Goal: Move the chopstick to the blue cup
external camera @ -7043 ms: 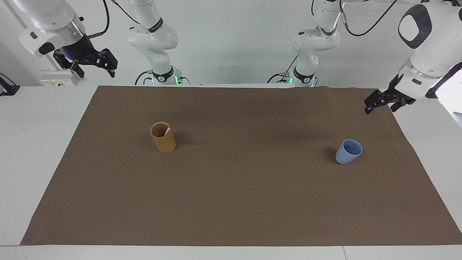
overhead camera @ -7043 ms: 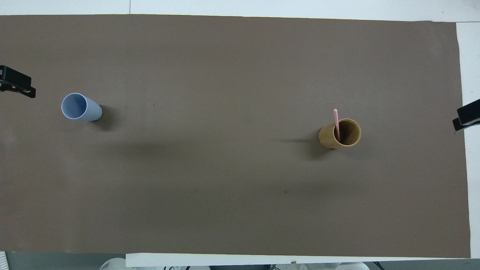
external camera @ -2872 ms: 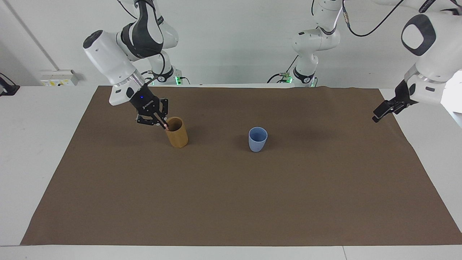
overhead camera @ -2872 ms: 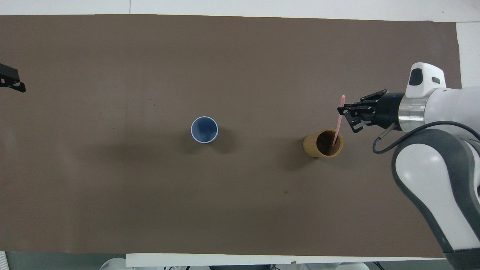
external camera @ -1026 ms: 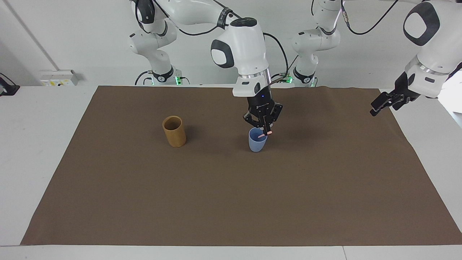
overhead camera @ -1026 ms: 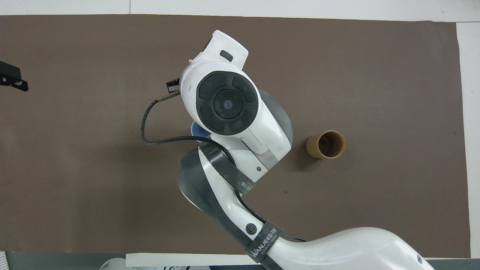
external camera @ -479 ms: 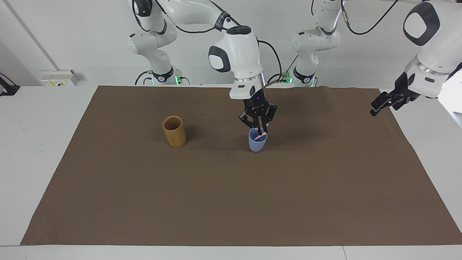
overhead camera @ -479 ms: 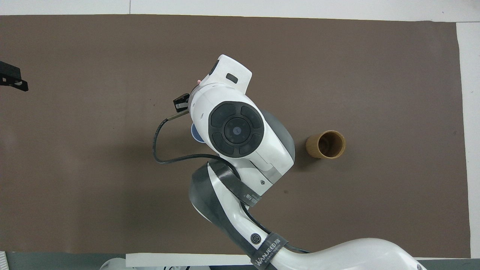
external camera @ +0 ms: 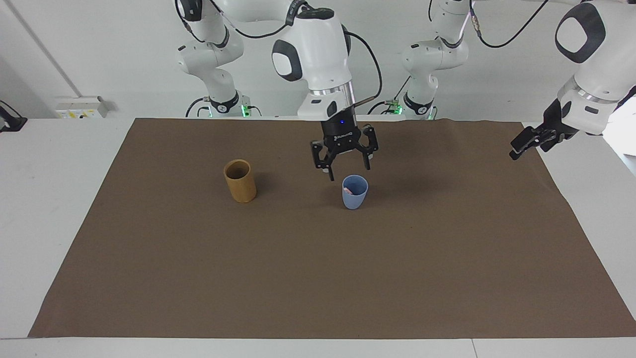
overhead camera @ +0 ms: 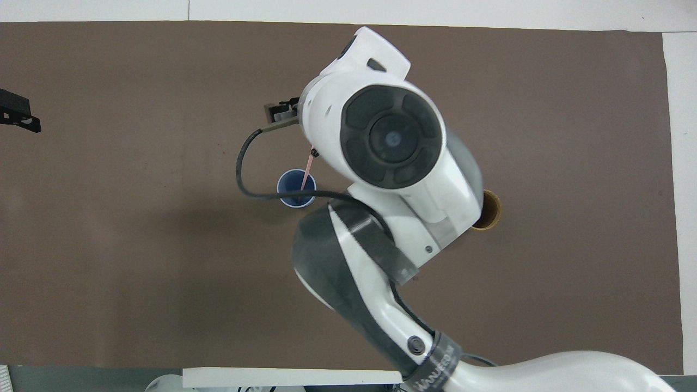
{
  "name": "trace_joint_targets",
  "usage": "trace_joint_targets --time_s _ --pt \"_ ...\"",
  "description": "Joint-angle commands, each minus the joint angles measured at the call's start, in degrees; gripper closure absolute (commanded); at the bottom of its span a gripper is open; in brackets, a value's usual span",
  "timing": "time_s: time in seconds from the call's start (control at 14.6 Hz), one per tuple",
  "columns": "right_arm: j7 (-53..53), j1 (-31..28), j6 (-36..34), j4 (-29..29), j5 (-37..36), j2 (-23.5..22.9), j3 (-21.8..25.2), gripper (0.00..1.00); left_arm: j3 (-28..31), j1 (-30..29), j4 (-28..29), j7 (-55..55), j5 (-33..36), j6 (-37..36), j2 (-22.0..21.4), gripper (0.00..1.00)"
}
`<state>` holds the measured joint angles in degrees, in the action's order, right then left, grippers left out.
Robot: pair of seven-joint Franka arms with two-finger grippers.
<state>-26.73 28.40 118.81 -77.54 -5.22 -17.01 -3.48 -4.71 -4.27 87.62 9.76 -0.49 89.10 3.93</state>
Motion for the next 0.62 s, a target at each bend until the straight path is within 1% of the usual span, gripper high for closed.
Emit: trace_joint_targets --time_s 0.0,0.07,0.21,0.34,0.41,0.48,0.55 --pt "4.12 -8.86 -9.09 2.22 2.47 3.98 -0.83 0.0 0.05 -0.39 0.53 -0.7 -0.21 -0.69 -0.5 0.0" --pt "6.67 -12.63 -15.65 2.4 5.63 5.74 -0.48 0.0 0.05 -0.39 0.53 -0.7 -0.21 -0.69 -0.5 0.0" --pt "10.45 -17.83 -26.39 2.4 5.75 9.87 -0.21 0.0 0.05 -0.39 0.53 -0.7 -0.21 -0.69 -0.5 0.0" --pt "18.16 -23.1 -37.37 1.79 5.57 13.57 0.58 0.0 0.05 -0.39 0.53 -0.7 -0.21 -0.69 -0.5 0.0" --pt "22.38 -25.91 -41.69 0.91 5.75 14.8 0.76 0.0 0.05 -0.39 0.53 -0.7 -0.21 -0.69 -0.5 0.0" --pt "27.04 -29.07 -45.21 -1.88 5.75 16.47 0.76 0.0 0.05 -0.39 0.53 -0.7 -0.21 -0.69 -0.5 0.0" --pt "29.09 -31.28 -45.51 -4.52 5.75 18.22 0.67 0.0 0.05 -0.39 0.53 -0.7 -0.21 -0.69 -0.5 0.0"
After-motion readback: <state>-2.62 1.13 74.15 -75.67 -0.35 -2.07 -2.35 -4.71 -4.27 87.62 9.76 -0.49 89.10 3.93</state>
